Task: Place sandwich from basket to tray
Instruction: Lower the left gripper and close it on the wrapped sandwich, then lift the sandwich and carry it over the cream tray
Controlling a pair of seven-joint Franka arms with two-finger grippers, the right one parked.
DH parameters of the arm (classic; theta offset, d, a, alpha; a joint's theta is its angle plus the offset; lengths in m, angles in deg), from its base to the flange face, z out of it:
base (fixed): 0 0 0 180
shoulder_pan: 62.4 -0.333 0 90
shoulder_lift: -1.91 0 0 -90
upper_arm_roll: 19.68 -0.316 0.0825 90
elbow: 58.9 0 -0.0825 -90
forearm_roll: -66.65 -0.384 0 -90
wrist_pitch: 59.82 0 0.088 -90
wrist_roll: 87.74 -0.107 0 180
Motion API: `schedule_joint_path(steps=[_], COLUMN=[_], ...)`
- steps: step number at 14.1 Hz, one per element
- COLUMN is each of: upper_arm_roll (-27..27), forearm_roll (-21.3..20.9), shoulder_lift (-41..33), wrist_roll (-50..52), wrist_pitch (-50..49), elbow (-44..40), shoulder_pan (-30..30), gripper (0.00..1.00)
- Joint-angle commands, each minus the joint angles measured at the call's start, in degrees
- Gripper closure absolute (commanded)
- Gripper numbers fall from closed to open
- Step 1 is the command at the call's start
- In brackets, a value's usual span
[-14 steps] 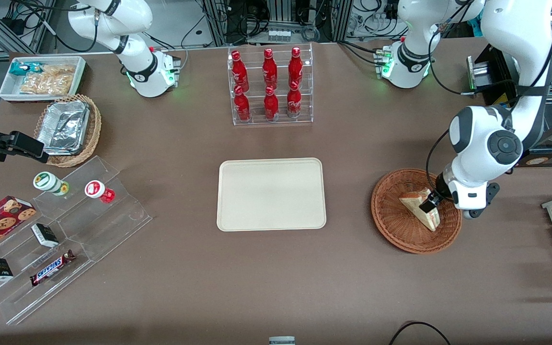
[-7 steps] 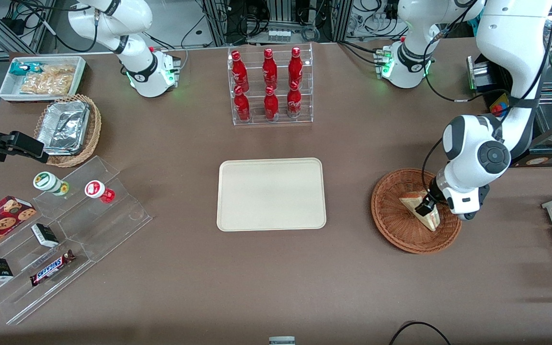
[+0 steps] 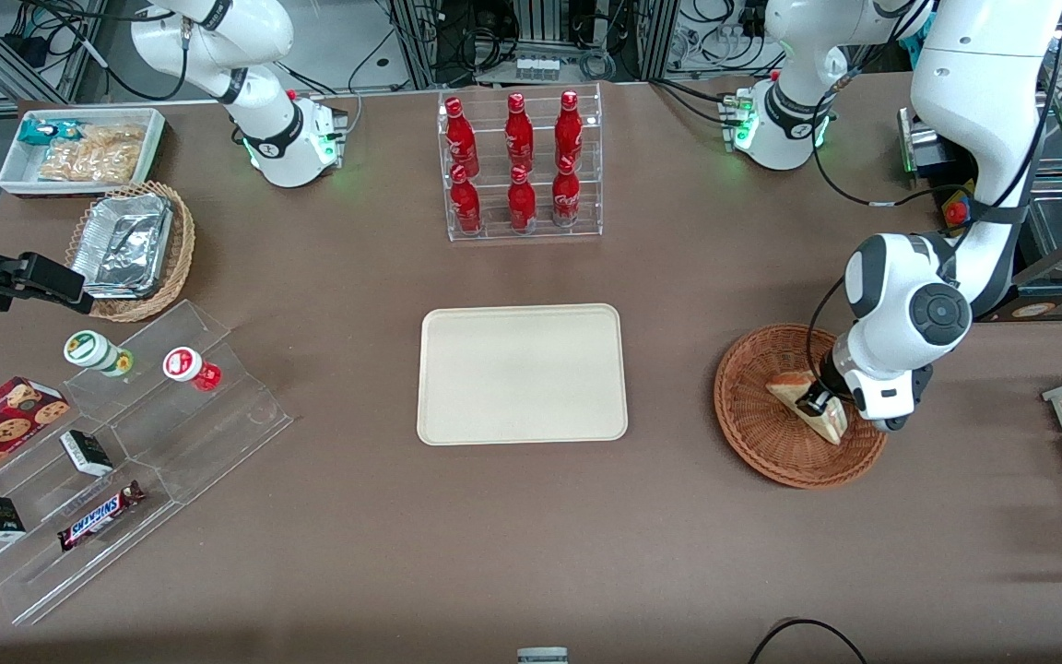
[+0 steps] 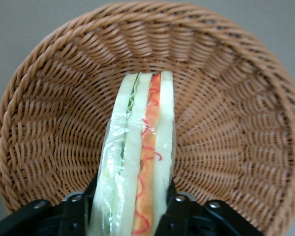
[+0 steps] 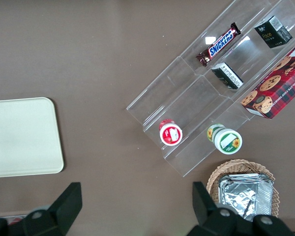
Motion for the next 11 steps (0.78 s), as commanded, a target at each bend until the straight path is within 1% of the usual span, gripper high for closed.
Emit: schedule_joint_path(steps=[1, 3, 4, 5, 6, 7, 9, 10, 11], upper_arm_roll=[0.21, 0.73, 1.35, 1.35, 1.35, 1.35, 1.35, 1.44, 1.44], forearm_roll=[-0.55, -0.64, -0.73, -0.55, -0.55, -0.64, -0.55, 0.32, 0.33], shoulder_lift=[-2.16, -2.61, -2.43, -1.91, -1.29, 0.10, 4.66, 7.56, 9.68], wrist_roll=[-1.29, -4.09, -8.81, -15.73, -19.02, -19.14, -19.49, -18.45, -17.04], wrist_pitch=[-5.00, -12.89, -17.20, -21.16, -23.98, -26.19, -30.84, -33.04, -33.67], elbow=[-2.80, -7.53, -10.08, -13.06, -15.53, -18.69, -26.15, -30.11, -33.45], shoulder_pan=[-0.04, 0.57, 2.06, 3.64, 5.91, 8.81, 12.34, 14.18, 16.46], gripper=[0.91, 0.92, 0.91, 0.90, 0.89, 0.89, 0.88, 0.88, 0.89])
